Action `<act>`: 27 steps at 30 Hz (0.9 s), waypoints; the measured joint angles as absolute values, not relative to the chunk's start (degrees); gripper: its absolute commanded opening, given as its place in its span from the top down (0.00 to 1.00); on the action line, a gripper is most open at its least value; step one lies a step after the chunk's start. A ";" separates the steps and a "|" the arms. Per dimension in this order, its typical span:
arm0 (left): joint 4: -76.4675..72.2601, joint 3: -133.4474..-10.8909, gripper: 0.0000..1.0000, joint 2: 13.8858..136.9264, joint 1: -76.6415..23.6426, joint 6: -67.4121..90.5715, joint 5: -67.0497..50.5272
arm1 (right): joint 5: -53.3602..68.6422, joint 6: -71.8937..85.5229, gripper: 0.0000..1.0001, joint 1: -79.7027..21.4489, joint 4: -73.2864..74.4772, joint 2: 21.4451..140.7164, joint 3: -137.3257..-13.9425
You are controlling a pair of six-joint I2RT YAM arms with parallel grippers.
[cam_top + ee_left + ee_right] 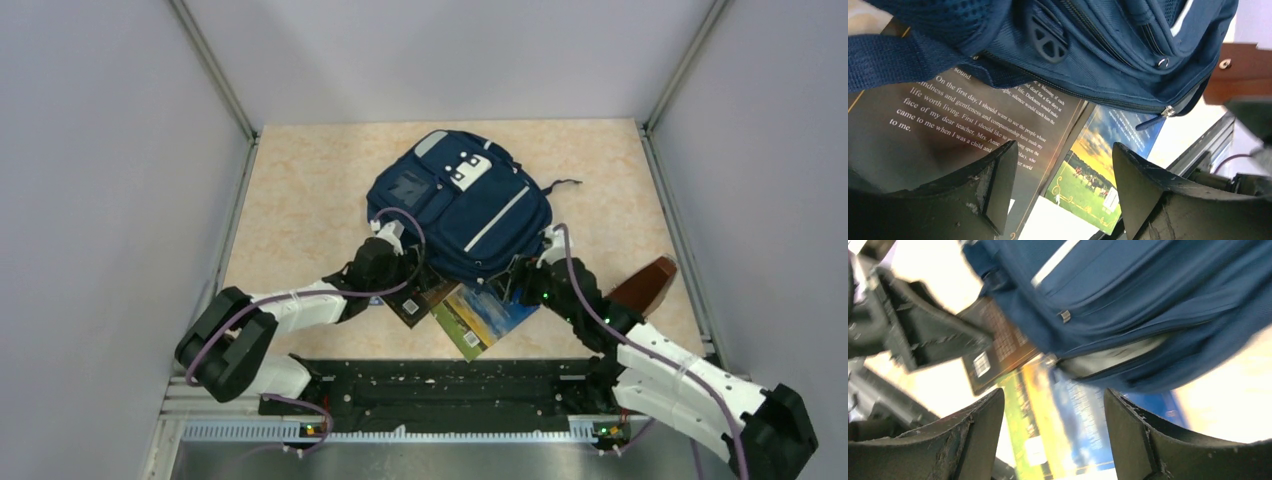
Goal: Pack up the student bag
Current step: Zip the student bag at the center of the board.
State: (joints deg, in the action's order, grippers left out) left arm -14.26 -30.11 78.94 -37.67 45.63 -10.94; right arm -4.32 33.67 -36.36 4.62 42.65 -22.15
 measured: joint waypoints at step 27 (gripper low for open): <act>-42.87 -26.94 0.38 93.49 -35.53 61.28 -8.58 | -19.97 50.59 0.49 -52.03 -14.37 73.54 -22.46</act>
State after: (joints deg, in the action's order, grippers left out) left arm -42.87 -26.94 93.49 -35.53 61.28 -8.58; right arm -19.97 50.59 -52.03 -14.37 73.54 -22.46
